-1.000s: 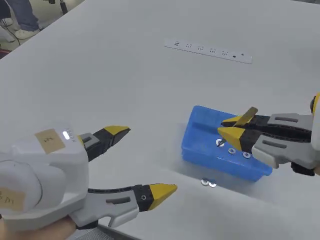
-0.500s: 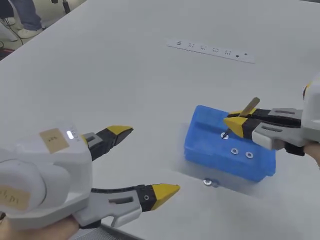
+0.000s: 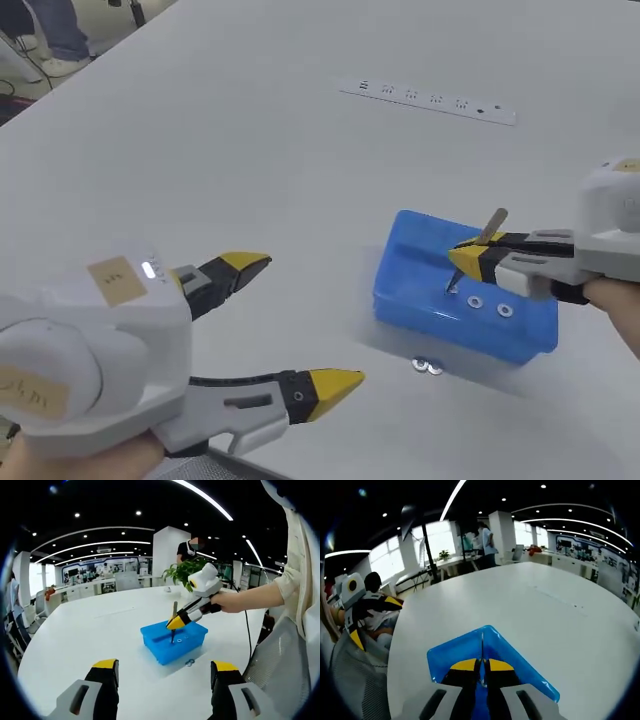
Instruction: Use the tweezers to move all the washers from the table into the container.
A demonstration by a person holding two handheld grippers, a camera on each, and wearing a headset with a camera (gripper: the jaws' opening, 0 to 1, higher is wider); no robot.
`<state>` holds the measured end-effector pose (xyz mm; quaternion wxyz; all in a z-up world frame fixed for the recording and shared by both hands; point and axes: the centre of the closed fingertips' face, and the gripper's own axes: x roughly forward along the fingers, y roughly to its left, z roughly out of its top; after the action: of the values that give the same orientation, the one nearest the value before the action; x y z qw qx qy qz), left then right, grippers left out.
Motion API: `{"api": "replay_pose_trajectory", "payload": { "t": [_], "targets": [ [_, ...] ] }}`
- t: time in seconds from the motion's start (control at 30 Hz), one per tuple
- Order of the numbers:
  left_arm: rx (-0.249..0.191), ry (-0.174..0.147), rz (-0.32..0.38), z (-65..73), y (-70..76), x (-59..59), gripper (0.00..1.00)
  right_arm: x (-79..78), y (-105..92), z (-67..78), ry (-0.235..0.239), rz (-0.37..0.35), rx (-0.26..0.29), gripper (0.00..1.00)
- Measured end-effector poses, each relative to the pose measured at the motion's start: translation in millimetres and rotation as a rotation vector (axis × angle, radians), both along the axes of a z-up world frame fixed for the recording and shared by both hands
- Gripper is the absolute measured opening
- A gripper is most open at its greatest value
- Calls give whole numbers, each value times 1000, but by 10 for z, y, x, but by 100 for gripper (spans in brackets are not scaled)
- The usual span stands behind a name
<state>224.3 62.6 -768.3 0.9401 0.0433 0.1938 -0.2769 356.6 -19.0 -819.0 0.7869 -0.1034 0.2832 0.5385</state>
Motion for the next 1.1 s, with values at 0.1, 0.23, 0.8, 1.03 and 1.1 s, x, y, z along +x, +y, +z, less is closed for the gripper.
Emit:
{"api": "replay_pose_trajectory", "payload": {
  "t": [0.1, 0.23, 0.8, 1.03, 1.1],
  "targets": [
    [0, 2, 1, -3, 4, 0, 76, -9, 5, -9, 9, -2, 3, 3],
    [1, 2, -2, -4, 0, -3, 76, -18, 6, -21, 9, 1, -2, 3],
    [1, 2, -5, -1, -9, -7, 76, -97, 9, 328, -33, -21, 74, 4],
    [3, 5, -11, -9, -22, -10, 76, -247, 34, 577, -55, -13, 134, 4],
    [2, 6, -12, -10, -25, -10, 76, -307, 39, 626, -57, -6, 144, 4]
  ]
}}
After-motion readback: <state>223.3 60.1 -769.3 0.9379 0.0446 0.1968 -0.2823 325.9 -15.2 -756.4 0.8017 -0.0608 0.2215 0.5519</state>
